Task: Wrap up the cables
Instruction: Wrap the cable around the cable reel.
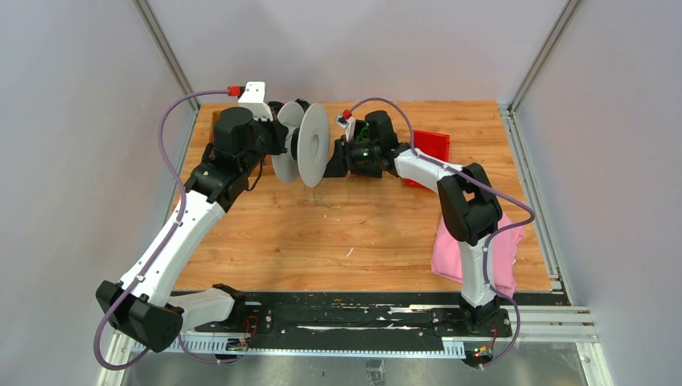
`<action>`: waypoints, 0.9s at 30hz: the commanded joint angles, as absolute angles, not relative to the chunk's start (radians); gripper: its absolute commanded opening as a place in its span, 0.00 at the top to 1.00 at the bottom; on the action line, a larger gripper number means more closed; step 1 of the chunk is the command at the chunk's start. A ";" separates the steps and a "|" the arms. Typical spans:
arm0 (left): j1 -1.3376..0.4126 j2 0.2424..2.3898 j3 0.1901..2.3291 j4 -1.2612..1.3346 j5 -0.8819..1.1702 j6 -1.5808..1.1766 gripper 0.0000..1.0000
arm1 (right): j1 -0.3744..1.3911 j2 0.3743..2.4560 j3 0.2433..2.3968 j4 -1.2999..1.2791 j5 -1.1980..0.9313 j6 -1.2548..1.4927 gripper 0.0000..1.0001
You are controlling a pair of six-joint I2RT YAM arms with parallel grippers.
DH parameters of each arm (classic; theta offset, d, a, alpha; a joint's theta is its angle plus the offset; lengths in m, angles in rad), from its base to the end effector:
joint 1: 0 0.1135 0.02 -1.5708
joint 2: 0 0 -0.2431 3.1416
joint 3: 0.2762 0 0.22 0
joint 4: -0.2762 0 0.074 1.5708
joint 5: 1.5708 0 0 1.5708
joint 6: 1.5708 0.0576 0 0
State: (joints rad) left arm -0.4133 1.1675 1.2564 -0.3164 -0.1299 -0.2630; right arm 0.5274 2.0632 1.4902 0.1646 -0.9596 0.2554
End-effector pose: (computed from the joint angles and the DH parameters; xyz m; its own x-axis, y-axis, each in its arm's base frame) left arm 0.2391 -0.0967 0.3861 -0.2729 -0.1618 -0.9483 0.2193 0.9494 -0.2251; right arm 0.3595 0.2640 0.2209 -0.5691 -0.1637 -0.8058 -0.8212 0.1643 0.5465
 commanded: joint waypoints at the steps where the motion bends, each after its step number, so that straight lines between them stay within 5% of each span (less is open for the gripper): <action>1: -0.405 1.127 1.275 -0.235 -0.115 -0.277 1.00 | 0.545 2.093 1.536 0.194 -0.989 0.285 0.62; 12: -0.405 1.127 1.281 -0.248 -0.198 -0.293 1.00 | 0.543 2.043 1.461 0.211 -0.976 0.288 0.92; 27: -0.404 1.199 1.322 -0.300 -0.588 -0.412 1.00 | 0.666 1.874 1.239 0.328 -0.945 0.375 0.97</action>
State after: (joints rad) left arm -0.4122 1.1946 1.2850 -0.3695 -0.4515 -0.3676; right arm 0.6090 1.9396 1.2572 0.2787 -0.9455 0.3595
